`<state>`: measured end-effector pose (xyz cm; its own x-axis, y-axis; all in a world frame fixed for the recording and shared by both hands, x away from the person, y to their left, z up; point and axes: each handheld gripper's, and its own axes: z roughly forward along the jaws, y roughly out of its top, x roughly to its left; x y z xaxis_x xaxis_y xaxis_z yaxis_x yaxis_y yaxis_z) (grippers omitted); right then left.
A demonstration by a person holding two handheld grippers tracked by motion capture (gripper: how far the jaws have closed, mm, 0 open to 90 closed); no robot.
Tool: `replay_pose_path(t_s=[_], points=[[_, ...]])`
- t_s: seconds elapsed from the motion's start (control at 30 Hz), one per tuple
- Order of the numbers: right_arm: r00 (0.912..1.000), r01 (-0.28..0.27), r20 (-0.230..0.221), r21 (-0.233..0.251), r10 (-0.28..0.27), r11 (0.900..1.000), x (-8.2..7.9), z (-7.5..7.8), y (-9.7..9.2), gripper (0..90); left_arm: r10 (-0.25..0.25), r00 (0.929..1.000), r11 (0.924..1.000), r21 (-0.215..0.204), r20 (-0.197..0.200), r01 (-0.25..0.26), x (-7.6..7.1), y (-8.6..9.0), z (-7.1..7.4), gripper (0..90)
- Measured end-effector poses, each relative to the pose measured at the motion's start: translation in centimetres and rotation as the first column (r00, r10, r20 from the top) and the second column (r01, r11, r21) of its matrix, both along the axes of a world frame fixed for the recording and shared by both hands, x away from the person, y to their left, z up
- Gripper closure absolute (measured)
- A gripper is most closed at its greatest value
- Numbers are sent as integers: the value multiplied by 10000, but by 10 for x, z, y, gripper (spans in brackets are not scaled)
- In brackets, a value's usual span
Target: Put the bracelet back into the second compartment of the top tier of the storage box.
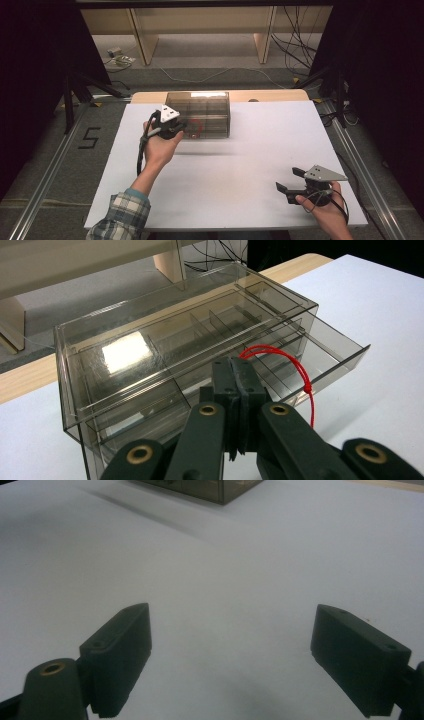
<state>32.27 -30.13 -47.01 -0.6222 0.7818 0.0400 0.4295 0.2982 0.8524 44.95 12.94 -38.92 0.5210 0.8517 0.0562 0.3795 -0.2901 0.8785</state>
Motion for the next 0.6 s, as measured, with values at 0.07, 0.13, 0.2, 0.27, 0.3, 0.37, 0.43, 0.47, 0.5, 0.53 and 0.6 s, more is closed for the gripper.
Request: replay_pose_path(t_s=[0.07,0.13,0.2,0.27,0.3,0.37,0.43,0.47,0.5,0.53,0.6], points=[[10000,-2,5,4,2,10000,0,0,0,173,30,10000,10000,-32,6,-30,1,0,0,898],[10000,-2,1,1,2,10000,0,0,0,173,36,10000,10000,-1,9,-36,2,1,0,898],[10000,-4,0,4,4,10000,0,0,0,173,47,10000,10000,10,14,-47,3,1,1,897],[10000,-7,2,-5,7,10000,0,0,0,173,52,10000,10000,13,6,-52,3,1,1,898],[10000,-1,3,2,1,10000,0,0,0,173,80,10000,10000,-25,8,-80,4,1,0,897],[10000,-4,2,0,4,10000,0,0,0,173,79,10000,10000,8,-4,-79,5,1,0,898],[10000,-5,1,-3,5,10000,0,0,0,173,101,9999,9999,-2,-9,-101,6,1,0,898],[10000,-3,2,-2,3,10000,0,0,0,173,108,9999,9999,1,-12,-108,6,1,0,898],[10000,-3,0,-2,3,10000,0,0,0,173,96,10000,9999,32,-12,-96,7,1,0,898],[10000,-5,1,-4,5,10000,0,0,0,173,91,10000,9999,54,-17,-91,7,1,0,898],[10000,-8,1,-5,8,10000,0,0,0,173,106,9999,9999,17,4,-106,8,0,1,898]])
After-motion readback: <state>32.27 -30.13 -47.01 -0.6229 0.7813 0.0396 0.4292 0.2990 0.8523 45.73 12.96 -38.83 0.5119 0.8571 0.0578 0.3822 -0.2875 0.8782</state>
